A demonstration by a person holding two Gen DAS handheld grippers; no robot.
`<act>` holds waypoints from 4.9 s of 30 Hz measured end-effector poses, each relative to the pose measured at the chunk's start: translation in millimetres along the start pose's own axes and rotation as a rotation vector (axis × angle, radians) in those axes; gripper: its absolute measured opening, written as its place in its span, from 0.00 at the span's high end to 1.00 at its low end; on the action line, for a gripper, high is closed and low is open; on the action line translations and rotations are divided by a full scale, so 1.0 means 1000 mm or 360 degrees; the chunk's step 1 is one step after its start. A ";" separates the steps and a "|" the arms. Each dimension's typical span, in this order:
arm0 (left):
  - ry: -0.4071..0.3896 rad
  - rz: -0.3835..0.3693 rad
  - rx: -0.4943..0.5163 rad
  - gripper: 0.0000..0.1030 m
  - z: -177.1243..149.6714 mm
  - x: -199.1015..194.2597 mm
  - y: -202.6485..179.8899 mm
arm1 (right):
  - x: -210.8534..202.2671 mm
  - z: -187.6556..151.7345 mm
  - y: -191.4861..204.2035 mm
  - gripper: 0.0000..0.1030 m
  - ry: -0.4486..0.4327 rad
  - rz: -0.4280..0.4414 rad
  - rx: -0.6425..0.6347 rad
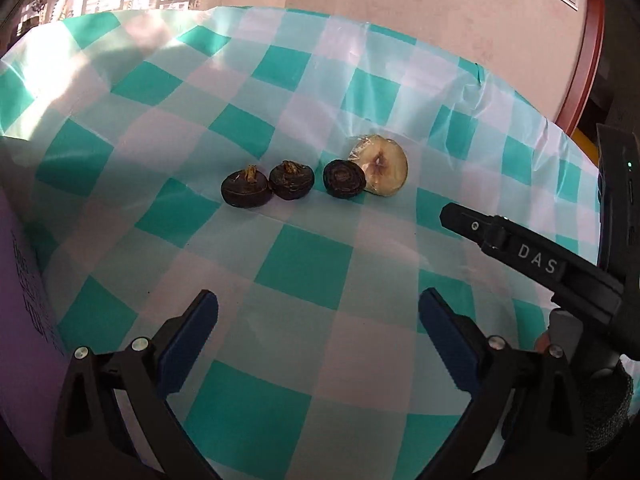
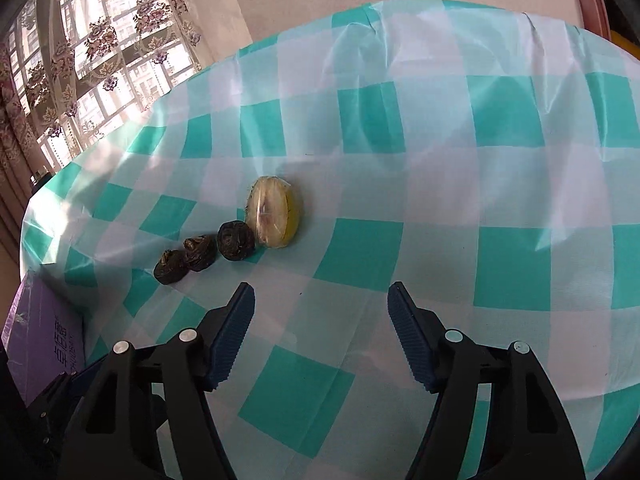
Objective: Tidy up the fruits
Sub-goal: 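Move both tools back over the dates and wrapped pear half, then grasp a date with the left tool while the right tool grasps the wrapped pear half, then carry the date and pear half to the box and lower them inside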
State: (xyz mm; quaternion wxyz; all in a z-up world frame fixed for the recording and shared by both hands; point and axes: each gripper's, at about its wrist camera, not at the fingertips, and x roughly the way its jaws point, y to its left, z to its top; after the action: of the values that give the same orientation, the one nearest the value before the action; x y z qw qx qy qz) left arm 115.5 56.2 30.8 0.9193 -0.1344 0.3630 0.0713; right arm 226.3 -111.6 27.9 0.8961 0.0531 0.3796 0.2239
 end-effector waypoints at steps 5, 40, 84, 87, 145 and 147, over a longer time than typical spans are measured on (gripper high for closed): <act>0.0008 0.0251 -0.0279 0.03 0.024 0.023 0.030 | 0.039 0.016 0.021 0.36 0.0155 -0.0063 -0.0166; -0.0070 0.0271 -0.0359 0.63 0.084 0.040 0.047 | 0.037 0.044 -0.032 0.50 -0.0042 0.0006 0.0331; -0.0004 0.0034 -0.0092 0.62 -0.084 -0.070 -0.003 | -0.111 -0.131 0.027 0.50 0.0015 0.0023 0.0239; -0.0013 -0.0001 -0.0077 0.62 -0.097 -0.086 0.003 | -0.119 -0.143 0.034 0.50 0.0034 0.0036 0.0215; -0.0904 0.0413 -0.0399 0.62 -0.142 -0.287 0.137 | -0.199 -0.147 0.200 0.50 -0.0307 0.0535 -0.0177; -0.0903 0.0445 -0.0452 0.62 -0.143 -0.289 0.150 | -0.195 -0.146 0.219 0.50 -0.0282 0.0539 -0.0251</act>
State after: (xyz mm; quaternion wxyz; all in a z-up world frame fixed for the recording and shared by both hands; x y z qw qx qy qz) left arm -221.2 147.1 99.9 0.9370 -0.1849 0.0944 0.2810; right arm -74.4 -12.8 111.0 0.8768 0.0653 0.2664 0.3949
